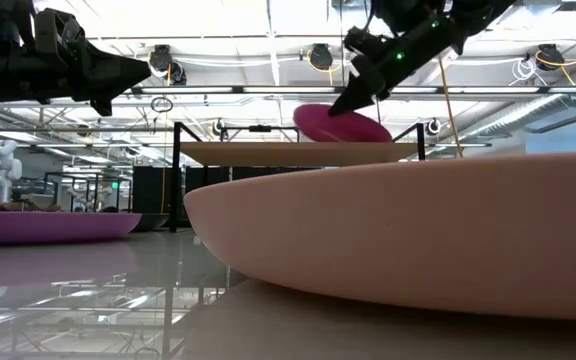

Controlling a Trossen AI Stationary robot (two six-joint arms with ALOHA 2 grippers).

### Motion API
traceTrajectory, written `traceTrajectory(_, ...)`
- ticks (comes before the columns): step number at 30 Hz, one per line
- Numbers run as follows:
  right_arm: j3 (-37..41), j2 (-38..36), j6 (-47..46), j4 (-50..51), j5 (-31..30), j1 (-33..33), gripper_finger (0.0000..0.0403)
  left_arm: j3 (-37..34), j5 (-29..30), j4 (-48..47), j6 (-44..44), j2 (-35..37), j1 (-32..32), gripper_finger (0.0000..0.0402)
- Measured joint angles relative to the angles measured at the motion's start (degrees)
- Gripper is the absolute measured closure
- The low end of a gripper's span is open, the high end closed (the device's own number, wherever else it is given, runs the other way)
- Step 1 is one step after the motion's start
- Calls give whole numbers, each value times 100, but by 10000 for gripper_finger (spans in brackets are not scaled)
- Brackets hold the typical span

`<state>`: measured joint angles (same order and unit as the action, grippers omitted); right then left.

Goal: Place and stack plates onto a shelf
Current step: Put the top pink plate on the shelf, then stack the top violet plate on top of the pink plate on the shelf

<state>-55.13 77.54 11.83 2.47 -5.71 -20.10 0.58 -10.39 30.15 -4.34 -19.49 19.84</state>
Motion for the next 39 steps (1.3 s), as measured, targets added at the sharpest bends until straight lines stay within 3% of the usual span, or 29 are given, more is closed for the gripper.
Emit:
traceTrajectory(21, 0, 81, -205, 129, 1, 124, 393, 0, -2, 0, 0, 1, 0, 325)
traceTrajectory(39, 9, -25, -352, -101, 153, 351, 281, 0, -1, 2, 0, 2, 1, 325)
